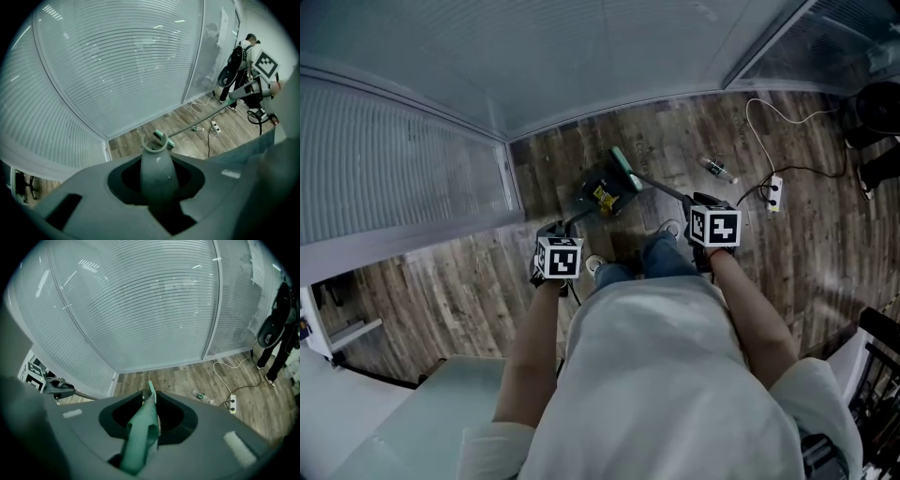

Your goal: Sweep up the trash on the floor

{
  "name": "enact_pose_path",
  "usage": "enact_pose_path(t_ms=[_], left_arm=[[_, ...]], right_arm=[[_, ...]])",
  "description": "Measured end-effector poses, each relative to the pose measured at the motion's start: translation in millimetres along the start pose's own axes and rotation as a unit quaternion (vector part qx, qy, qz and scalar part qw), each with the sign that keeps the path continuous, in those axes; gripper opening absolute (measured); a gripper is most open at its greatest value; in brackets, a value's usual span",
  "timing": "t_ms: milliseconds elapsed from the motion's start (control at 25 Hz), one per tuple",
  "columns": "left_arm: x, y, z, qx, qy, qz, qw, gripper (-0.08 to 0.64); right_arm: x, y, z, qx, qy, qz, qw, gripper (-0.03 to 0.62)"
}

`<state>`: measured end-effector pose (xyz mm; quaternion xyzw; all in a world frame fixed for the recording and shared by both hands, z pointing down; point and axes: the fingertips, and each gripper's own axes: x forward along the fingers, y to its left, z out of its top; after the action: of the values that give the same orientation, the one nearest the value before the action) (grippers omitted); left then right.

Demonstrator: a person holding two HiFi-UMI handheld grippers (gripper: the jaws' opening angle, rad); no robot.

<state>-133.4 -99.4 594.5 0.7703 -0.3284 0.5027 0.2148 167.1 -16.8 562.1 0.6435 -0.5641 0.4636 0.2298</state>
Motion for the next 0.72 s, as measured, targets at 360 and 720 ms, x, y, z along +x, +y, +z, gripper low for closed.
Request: enact_pose_path(t_ms=[360,720], left_arm=[[25.9,-50.0,52.5,0.041,-0.003,-0.022,0.9989,0.092],[46.2,-101.7,88.4,0.081,0.0,-0.04,0.9959,0.092]], right_arm=[[-14.9,-70.1,8.6,0.046,-0.015,-0.024,0.999,0.101],[-36.9,-134.6,5.9,0.093,-0.037,-0.048,0.994,0.101]])
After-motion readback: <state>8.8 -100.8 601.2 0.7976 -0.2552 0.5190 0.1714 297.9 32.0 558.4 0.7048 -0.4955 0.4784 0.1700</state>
